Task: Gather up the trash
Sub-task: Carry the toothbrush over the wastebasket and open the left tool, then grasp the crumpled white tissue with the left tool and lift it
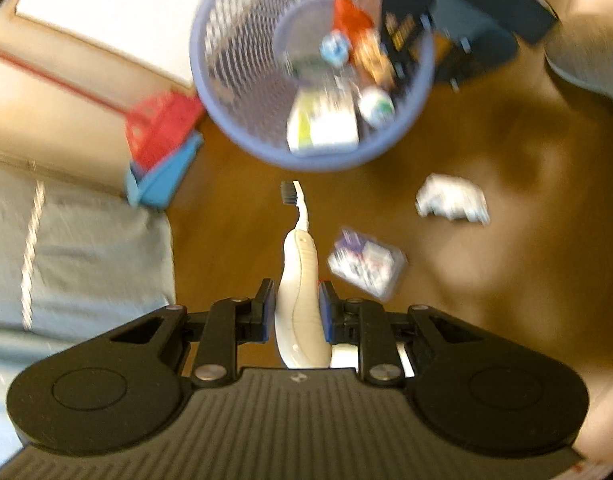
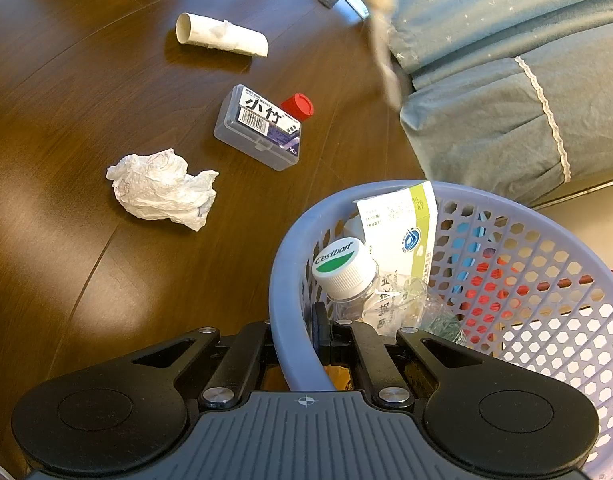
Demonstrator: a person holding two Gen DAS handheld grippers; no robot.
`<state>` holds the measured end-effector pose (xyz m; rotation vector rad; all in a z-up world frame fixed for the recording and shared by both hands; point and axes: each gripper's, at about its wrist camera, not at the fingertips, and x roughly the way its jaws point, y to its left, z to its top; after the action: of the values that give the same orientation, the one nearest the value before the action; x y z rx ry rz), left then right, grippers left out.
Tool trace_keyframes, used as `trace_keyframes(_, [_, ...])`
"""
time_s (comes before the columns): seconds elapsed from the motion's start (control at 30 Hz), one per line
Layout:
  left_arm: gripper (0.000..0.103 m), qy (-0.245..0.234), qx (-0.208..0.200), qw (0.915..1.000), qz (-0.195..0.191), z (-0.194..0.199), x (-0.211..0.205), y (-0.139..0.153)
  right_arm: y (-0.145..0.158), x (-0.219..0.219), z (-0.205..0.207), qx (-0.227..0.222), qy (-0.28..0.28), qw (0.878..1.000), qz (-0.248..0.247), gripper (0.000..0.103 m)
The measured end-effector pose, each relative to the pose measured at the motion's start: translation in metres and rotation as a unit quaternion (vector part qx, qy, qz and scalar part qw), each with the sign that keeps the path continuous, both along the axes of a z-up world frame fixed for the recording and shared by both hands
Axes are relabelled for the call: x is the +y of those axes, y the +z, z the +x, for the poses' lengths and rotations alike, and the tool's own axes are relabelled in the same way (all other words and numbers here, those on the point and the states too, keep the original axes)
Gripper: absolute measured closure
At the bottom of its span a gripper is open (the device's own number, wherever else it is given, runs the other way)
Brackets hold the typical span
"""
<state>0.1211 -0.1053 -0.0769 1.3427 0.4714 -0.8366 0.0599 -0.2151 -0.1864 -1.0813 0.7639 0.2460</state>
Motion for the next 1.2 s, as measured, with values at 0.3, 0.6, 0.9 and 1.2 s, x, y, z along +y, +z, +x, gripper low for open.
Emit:
trace_keyframes(0.3, [0.084,-0.103,-0.022,0.9941,-0.029,0.005,-0.094,0.000,0.000,-0.003,0.000,-0.003,0.001,1.000,0.003,0.103])
trace_keyframes(0.6, [0.073,-0.128,-0.008,0.9890,-0.074,0.022,-0.159,-0.014,0.001,-0.004,0.000,-0.007,-0.003,1.000,0.008,0.103])
trace_keyframes(0.9, [0.073,-0.047,0.000,0.9948,-0.091,0.036,-0.104,-0.006,0.002,-0.006,0.000,-0.010,-0.005,1.000,0.012,0.103])
trace_keyframes(1.2, [0.071,0.080,0.035,0.9928,-0.082,0.055,-0.011,-0.032,0.002,-0.006,-0.004,-0.007,-0.001,1.000,0.006,0.103])
